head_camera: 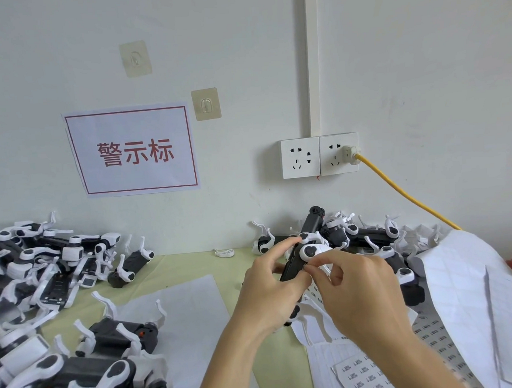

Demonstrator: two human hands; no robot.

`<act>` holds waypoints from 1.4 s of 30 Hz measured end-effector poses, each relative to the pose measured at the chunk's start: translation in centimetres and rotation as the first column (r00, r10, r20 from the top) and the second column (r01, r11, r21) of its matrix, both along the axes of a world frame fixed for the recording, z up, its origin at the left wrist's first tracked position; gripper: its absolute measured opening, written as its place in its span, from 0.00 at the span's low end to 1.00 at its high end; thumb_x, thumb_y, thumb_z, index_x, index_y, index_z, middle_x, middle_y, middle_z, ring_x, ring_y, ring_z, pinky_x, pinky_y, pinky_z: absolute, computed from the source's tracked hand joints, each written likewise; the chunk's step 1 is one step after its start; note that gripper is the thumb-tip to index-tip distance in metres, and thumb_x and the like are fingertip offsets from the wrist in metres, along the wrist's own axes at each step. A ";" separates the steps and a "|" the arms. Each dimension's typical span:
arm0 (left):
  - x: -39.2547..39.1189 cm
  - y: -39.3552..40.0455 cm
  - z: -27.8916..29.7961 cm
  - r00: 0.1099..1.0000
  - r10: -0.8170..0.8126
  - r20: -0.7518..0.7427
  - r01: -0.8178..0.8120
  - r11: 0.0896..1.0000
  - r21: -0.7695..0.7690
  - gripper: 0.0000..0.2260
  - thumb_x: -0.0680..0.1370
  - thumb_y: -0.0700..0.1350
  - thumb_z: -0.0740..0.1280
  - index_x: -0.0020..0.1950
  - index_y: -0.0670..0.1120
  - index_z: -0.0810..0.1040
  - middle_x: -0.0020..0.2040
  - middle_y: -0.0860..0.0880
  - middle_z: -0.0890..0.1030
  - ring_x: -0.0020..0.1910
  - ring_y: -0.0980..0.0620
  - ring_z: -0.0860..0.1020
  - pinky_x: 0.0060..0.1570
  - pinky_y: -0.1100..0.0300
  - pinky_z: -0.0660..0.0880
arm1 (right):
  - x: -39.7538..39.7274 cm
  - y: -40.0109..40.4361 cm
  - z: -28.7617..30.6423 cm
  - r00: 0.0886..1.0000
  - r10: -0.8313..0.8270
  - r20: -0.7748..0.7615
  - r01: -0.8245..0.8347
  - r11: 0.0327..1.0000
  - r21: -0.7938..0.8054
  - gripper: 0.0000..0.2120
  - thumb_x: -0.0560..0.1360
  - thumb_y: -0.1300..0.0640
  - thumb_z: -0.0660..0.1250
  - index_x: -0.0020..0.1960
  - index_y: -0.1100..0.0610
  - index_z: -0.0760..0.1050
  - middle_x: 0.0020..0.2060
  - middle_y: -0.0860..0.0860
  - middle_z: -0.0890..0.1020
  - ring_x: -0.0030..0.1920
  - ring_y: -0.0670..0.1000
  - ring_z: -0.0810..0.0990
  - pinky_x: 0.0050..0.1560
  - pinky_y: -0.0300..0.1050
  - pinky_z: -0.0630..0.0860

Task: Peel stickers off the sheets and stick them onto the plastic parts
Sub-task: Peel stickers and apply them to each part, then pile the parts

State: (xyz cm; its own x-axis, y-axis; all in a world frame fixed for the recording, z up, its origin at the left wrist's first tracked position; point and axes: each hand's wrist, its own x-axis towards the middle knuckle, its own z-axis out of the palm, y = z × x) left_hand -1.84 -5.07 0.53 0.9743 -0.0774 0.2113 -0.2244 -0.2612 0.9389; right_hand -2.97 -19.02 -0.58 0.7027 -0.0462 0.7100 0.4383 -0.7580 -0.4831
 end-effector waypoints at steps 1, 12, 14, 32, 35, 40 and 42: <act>0.0 -0.1 0.0 1.000 0.003 0.004 -0.003 1.000 0.002 0.22 0.67 0.53 0.67 0.59 0.71 0.76 0.49 0.50 0.82 0.42 0.52 0.81 0.37 0.63 0.74 | 0.0 0.0 0.0 1.000 -0.008 -0.002 0.008 1.000 0.000 0.03 0.71 0.54 0.78 0.41 0.46 0.85 0.15 0.45 0.60 0.20 0.41 0.59 0.27 0.38 0.61; -0.4 0.2 0.3 1.000 -0.012 -0.004 0.012 0.998 -0.061 0.23 0.74 0.41 0.68 0.58 0.69 0.78 0.45 0.50 0.81 0.28 0.48 0.72 0.22 0.63 0.68 | 0.0 0.0 0.3 0.986 -0.057 -0.155 0.074 0.991 0.110 0.07 0.71 0.43 0.75 0.43 0.45 0.81 0.20 0.44 0.70 0.27 0.44 0.71 0.31 0.43 0.67; -0.4 0.2 0.3 1.000 -0.008 0.019 0.009 0.998 -0.056 0.22 0.73 0.41 0.68 0.56 0.69 0.78 0.43 0.51 0.82 0.29 0.48 0.74 0.24 0.62 0.71 | 0.1 -0.3 0.4 0.986 -0.029 -0.165 0.056 0.985 0.163 0.07 0.72 0.46 0.76 0.42 0.45 0.79 0.20 0.44 0.70 0.27 0.45 0.70 0.33 0.46 0.73; -0.2 0.3 1.1 1.000 0.023 0.017 -0.018 0.974 -0.225 0.18 0.80 0.41 0.62 0.49 0.64 0.82 0.45 0.42 0.84 0.38 0.44 0.82 0.39 0.59 0.79 | 0.1 -1.0 0.6 0.984 0.174 -0.042 -0.148 0.924 0.352 0.08 0.77 0.59 0.67 0.46 0.46 0.72 0.31 0.55 0.74 0.30 0.50 0.72 0.32 0.45 0.70; -0.2 0.3 1.0 1.000 0.003 0.005 -0.001 0.965 -0.263 0.17 0.79 0.40 0.65 0.51 0.64 0.82 0.42 0.46 0.85 0.38 0.44 0.83 0.38 0.60 0.80 | 0.1 -0.9 0.7 0.981 0.190 -0.041 -0.163 0.917 0.364 0.07 0.78 0.58 0.67 0.47 0.46 0.73 0.31 0.53 0.75 0.29 0.46 0.71 0.32 0.41 0.67; -0.2 0.3 0.9 1.000 -0.025 0.006 0.026 0.971 -0.239 0.20 0.79 0.38 0.65 0.56 0.65 0.81 0.41 0.49 0.85 0.43 0.45 0.84 0.46 0.55 0.80 | 0.2 -0.9 0.7 0.979 0.201 -0.043 -0.168 0.905 0.390 0.07 0.78 0.59 0.65 0.47 0.46 0.73 0.30 0.54 0.75 0.27 0.45 0.70 0.30 0.37 0.66; -0.3 0.3 0.9 0.999 -0.043 -0.001 0.041 0.971 -0.234 0.21 0.79 0.37 0.63 0.58 0.63 0.81 0.40 0.49 0.85 0.43 0.45 0.83 0.48 0.53 0.79 | 0.2 -1.0 0.7 0.978 0.203 -0.045 -0.167 0.898 0.408 0.08 0.79 0.59 0.65 0.47 0.46 0.73 0.30 0.54 0.75 0.27 0.45 0.70 0.30 0.34 0.68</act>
State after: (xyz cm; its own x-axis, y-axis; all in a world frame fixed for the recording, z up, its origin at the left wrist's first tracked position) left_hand -2.10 -4.74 1.44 0.9725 -0.0673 0.2229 -0.2250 -0.0242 0.9741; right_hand -2.76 -19.98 0.16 0.7824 -0.1768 0.5972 0.4962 -0.4025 -0.7693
